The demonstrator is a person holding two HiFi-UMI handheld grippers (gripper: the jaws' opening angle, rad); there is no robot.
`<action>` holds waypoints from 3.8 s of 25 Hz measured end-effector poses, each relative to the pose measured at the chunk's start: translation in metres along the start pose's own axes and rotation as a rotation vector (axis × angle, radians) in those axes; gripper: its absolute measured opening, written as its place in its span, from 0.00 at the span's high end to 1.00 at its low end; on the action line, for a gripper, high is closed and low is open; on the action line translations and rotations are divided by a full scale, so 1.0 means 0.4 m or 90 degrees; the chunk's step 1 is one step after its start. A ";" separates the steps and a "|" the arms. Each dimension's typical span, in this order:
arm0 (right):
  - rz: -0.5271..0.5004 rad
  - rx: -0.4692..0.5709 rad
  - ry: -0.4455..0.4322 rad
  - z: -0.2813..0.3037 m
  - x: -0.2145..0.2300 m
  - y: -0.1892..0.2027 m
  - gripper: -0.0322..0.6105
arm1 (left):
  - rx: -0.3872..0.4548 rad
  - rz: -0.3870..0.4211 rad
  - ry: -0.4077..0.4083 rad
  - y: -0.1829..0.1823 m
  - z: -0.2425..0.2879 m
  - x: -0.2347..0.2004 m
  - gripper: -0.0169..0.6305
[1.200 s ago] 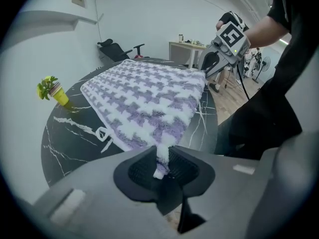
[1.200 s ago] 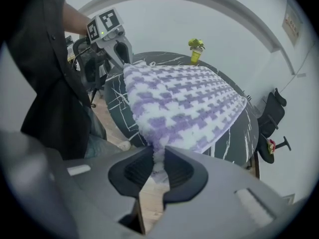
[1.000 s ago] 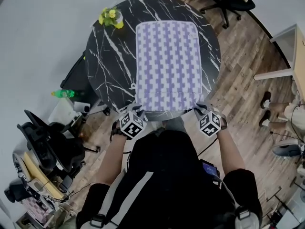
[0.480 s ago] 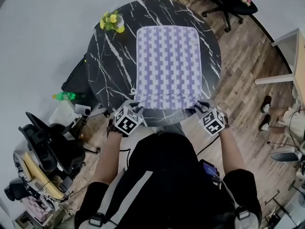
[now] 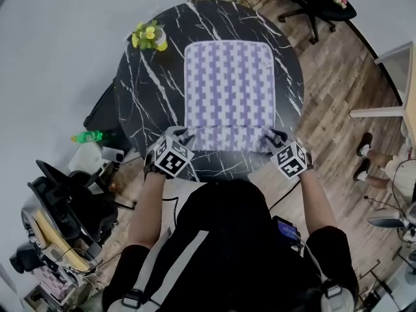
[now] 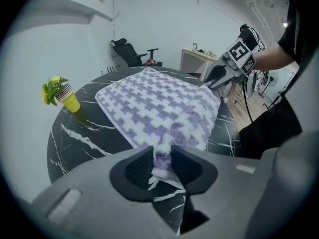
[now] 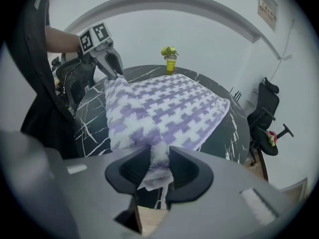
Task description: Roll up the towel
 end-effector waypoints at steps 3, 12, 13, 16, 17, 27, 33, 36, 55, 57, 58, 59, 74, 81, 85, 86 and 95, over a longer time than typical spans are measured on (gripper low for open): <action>-0.004 -0.005 -0.002 0.021 0.021 -0.004 0.75 | -0.009 -0.004 -0.009 -0.006 0.022 -0.020 0.77; -0.003 -0.019 -0.010 0.078 0.062 -0.006 0.73 | -0.021 -0.048 -0.020 0.008 0.093 -0.062 0.74; -0.003 -0.021 -0.010 0.080 0.063 -0.007 0.73 | -0.020 -0.044 -0.022 0.006 0.093 -0.063 0.74; -0.008 -0.015 0.003 0.071 0.064 -0.011 0.72 | -0.007 -0.028 -0.037 -0.002 0.079 -0.065 0.72; -0.009 -0.009 0.012 0.063 0.064 -0.013 0.72 | 0.003 -0.026 -0.045 -0.006 0.068 -0.065 0.71; -0.022 0.101 0.075 -0.052 -0.013 -0.063 0.69 | 0.113 0.011 -0.064 -0.009 -0.041 0.024 0.71; -0.063 0.056 0.038 -0.018 -0.106 -0.001 0.65 | 0.102 0.043 -0.049 0.033 -0.019 0.099 0.71; -0.076 0.025 0.029 0.004 -0.128 0.035 0.63 | 0.077 0.079 -0.058 0.056 0.003 0.119 0.66; -0.108 -0.076 -0.017 0.079 -0.075 0.047 0.70 | -0.064 0.132 -0.018 0.070 0.098 0.069 0.71; -0.117 -0.077 -0.008 0.079 -0.075 0.048 0.75 | -0.060 0.127 -0.017 0.070 0.097 0.064 0.74; -0.124 -0.078 -0.003 0.077 -0.078 0.049 0.77 | -0.059 0.127 -0.015 0.070 0.096 0.063 0.75; -0.128 -0.080 0.003 0.075 -0.082 0.050 0.79 | -0.056 0.126 -0.013 0.071 0.094 0.063 0.76; -0.101 -0.081 -0.005 0.014 -0.241 0.106 0.82 | -0.033 0.107 0.006 0.185 0.029 0.164 0.82; -0.072 -0.062 -0.023 -0.011 -0.243 0.101 0.82 | -0.042 0.074 0.033 0.184 0.017 0.164 0.82; -0.047 -0.042 -0.029 -0.032 -0.201 0.074 0.81 | -0.040 0.032 0.053 0.152 -0.002 0.140 0.81; -0.039 -0.034 -0.032 -0.035 -0.186 0.067 0.80 | -0.035 0.019 0.056 0.143 -0.003 0.129 0.81; -0.037 0.007 -0.035 -0.033 -0.051 -0.005 0.76 | -0.013 -0.039 0.017 0.045 -0.015 0.039 0.78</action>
Point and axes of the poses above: the fingertips, and each gripper's own axes: z forward along the fingers, x to its right, y out of its underside, the point moved 6 cm from there along -z, backward along the fingers, and after that the axes turned 3 degrees about -z, right-handed, at the moved point
